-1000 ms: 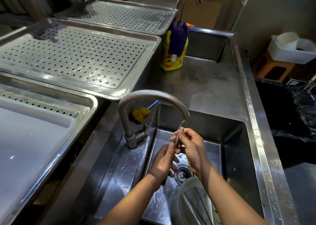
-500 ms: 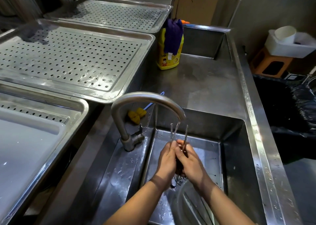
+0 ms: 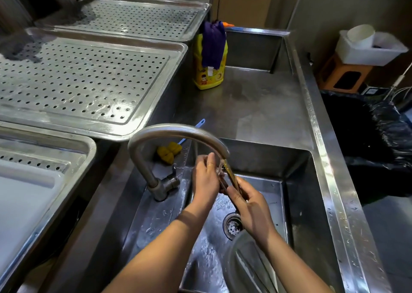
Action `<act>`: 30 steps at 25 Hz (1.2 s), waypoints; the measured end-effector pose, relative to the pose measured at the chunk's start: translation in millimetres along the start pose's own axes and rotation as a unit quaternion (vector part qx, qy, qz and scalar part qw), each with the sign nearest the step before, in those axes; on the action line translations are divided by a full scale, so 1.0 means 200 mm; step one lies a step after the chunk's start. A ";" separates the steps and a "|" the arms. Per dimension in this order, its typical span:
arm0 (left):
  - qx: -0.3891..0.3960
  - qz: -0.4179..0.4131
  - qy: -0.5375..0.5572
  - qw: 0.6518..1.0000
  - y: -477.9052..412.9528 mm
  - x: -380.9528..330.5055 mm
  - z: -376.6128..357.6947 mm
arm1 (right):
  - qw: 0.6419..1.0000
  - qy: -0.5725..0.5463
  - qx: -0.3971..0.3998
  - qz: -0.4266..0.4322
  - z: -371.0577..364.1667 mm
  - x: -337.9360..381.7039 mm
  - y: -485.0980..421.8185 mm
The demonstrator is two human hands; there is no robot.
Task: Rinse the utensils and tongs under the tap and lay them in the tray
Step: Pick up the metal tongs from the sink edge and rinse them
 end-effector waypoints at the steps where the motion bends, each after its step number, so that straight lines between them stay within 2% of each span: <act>1: 0.016 0.003 0.027 0.999 -0.01 0.00 0.00 | 1.000 0.012 0.000 0.000 0.01 0.00 0.00; 3: 0.054 0.039 0.056 0.996 -0.01 0.00 0.01 | 0.999 0.037 0.006 -0.012 0.03 -0.03 0.02; 7: 0.078 0.152 0.104 0.980 -0.03 0.03 0.02 | 0.994 0.096 0.007 -0.042 0.04 -0.02 0.03; 11: 0.144 0.175 0.161 0.961 0.02 0.10 0.06 | 0.984 0.138 0.014 -0.111 0.10 -0.01 0.03; 16: 0.121 0.171 0.181 0.961 0.11 0.19 0.05 | 0.955 0.250 0.074 -0.139 0.16 0.02 0.09; 25: 0.020 0.195 0.167 0.966 0.09 0.16 0.04 | 0.947 0.273 0.088 -0.144 0.12 0.06 0.06; 28: -0.007 0.218 0.217 0.951 0.08 0.15 0.05 | 0.946 0.283 0.089 -0.132 0.10 0.07 0.02; 30: 0.028 0.235 0.300 0.924 0.09 0.14 0.09 | 0.953 0.259 0.080 -0.132 0.08 0.08 -0.03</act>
Point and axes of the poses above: each hand's wrist, its own y-axis away from the middle knuckle, its own z-axis out of the back of the hand, x = y × z, the point moved 1 cm from there along -y, towards the middle knuckle, and after that the axes turned 6 degrees about x, right-handed, at the moved point
